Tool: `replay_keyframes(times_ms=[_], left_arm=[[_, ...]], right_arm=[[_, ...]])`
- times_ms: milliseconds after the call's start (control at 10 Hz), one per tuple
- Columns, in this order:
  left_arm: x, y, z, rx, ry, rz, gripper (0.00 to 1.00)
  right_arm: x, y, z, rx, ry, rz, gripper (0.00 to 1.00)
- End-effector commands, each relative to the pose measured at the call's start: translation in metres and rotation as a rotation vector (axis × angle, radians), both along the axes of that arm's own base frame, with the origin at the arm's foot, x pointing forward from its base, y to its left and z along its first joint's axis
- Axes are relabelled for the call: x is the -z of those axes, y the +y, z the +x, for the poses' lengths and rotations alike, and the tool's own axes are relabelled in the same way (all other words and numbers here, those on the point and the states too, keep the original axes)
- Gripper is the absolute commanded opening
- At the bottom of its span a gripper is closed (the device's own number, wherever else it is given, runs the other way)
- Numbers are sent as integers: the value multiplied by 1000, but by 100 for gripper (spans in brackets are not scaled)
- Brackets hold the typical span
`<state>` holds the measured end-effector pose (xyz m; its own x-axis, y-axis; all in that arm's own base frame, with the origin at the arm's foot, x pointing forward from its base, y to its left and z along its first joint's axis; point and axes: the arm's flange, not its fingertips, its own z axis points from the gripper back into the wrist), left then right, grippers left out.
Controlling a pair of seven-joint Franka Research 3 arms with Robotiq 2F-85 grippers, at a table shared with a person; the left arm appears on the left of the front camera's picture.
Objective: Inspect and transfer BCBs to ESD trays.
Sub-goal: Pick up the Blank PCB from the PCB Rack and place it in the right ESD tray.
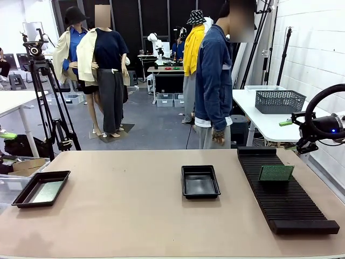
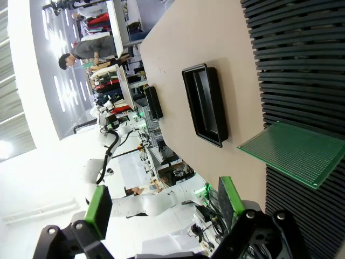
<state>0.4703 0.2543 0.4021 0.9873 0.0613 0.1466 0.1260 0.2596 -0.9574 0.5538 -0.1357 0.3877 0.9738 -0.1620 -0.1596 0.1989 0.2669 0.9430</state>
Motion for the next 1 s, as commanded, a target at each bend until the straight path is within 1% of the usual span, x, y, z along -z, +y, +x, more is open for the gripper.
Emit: replay_keyframes(times_ms=[0, 200, 300, 400, 900], left_arm=[[-3, 14, 9, 42, -36, -94, 100], [-6, 12, 11, 30, -30, -132, 100], [-7, 11, 10, 32, -42, -131, 100], [-1, 9, 5, 38, -20, -109, 100], [-1, 9, 5, 38, -20, -109, 100]], right_arm=[[-1, 4, -5, 2, 8, 5, 100], [-1, 4, -5, 2, 8, 5, 100], [-1, 4, -5, 2, 8, 5, 100], [-1, 4, -5, 2, 8, 5, 100], [-1, 4, -5, 2, 8, 5, 100]])
